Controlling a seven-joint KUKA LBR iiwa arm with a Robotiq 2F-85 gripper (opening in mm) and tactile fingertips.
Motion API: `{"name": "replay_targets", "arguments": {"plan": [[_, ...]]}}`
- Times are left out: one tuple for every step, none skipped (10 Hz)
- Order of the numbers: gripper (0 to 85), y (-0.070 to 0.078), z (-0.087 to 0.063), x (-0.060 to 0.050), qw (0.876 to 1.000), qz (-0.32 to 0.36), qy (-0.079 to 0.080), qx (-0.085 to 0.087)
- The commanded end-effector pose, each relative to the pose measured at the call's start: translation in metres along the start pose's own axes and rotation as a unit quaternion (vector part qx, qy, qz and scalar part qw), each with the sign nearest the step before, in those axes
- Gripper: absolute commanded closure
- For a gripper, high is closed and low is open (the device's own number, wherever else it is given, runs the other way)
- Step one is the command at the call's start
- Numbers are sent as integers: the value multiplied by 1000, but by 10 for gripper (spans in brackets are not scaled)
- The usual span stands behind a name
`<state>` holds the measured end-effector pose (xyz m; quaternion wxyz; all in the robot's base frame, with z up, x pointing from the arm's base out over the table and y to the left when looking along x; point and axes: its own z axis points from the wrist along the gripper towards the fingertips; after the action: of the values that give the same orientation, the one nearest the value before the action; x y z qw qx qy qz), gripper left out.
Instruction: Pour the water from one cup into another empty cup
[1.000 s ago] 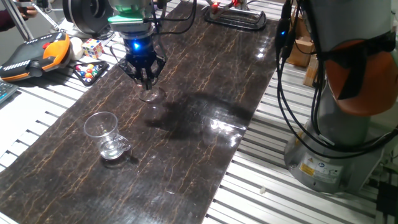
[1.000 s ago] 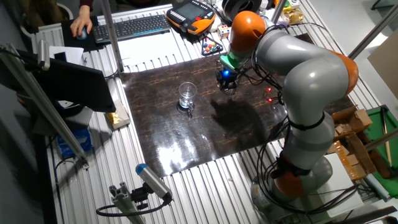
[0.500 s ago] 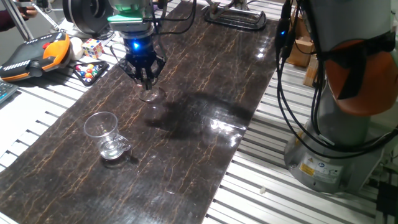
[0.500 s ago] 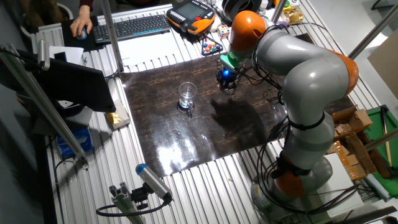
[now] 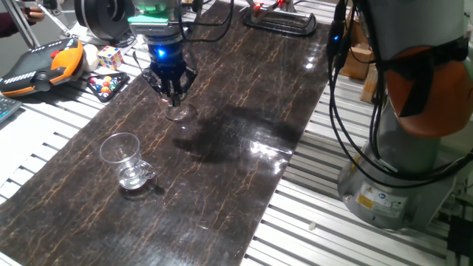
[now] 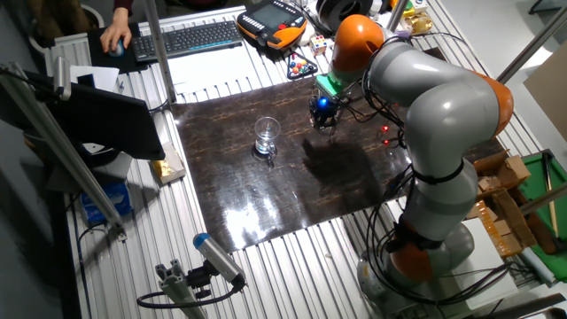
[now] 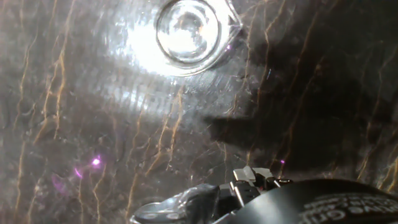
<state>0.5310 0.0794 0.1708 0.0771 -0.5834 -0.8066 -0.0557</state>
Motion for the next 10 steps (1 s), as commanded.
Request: {"name": "replay_targets", "arguments": {"plan": [[843, 0, 0, 1, 1000, 2, -5, 6], [843, 1, -1, 2, 1000, 3, -13, 18], [843, 3, -2, 4, 1000, 8, -14, 23], [843, 5, -3, 6, 1000, 10, -13, 26], [843, 6, -4, 7, 1000, 13, -12, 26], [843, 7, -4, 6, 1000, 13, -8, 24], [843, 9, -1, 6, 1000, 13, -10, 21], [843, 11, 3, 7, 1000, 13, -13, 20], [843, 13, 5, 8, 1000, 13, -13, 18], [843, 14, 5, 9, 1000, 13, -11, 18]]}}
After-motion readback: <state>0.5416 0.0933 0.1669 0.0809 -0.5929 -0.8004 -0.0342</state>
